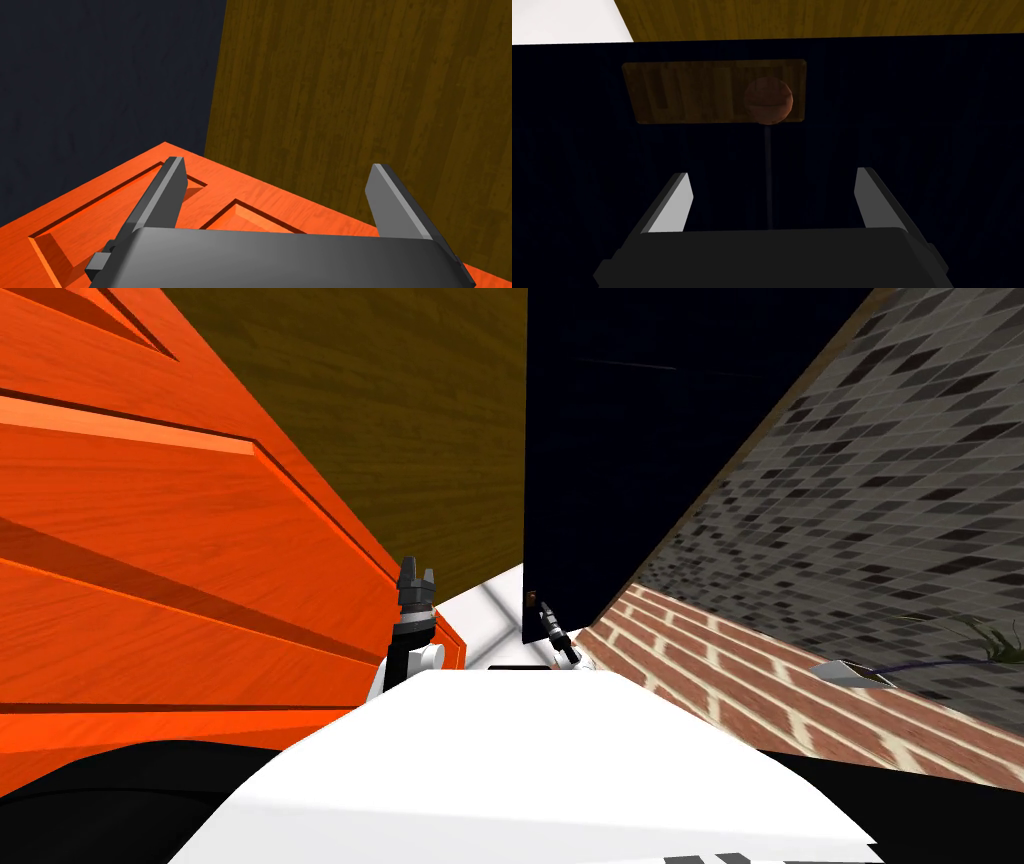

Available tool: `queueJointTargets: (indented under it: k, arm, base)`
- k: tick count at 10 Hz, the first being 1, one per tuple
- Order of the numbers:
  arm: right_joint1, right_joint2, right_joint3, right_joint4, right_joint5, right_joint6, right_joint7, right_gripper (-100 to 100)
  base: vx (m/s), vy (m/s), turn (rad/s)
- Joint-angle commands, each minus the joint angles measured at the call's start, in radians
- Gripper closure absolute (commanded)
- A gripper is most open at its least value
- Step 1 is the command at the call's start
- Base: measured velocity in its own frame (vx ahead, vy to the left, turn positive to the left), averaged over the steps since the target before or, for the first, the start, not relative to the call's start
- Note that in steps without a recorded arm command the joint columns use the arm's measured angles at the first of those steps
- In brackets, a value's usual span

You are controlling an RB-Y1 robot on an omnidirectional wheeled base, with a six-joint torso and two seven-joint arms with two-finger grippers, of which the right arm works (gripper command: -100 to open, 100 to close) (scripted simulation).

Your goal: Push the door open

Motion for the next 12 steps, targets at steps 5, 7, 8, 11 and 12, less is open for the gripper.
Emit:
queueJointTargets:
  k: [5, 7, 8, 11, 12]
  arm:
    - [0.003, 0.017, -0.012, 0.004, -0.005, -0.011, 0.015, -100]
    - [0.001, 0.014, -0.011, 0.008, -0.005, -0.012, 0.013, 100]
    - [0.001, 0.014, -0.011, 0.008, -0.005, -0.012, 0.013, 100]
    - [0.001, 0.014, -0.011, 0.008, -0.005, -0.012, 0.013, 100]
    - [0.001, 0.014, -0.011, 0.008, -0.005, -0.012, 0.013, 100]
  base:
    - [0.196, 0.076, 0.024]
    - [0.031, 0.012, -0.001]
    - [-0.029, -0.01, 0.014]
    - [-0.013, -0.004, -0.001]
    - [0.0, 0.0, 0.0]
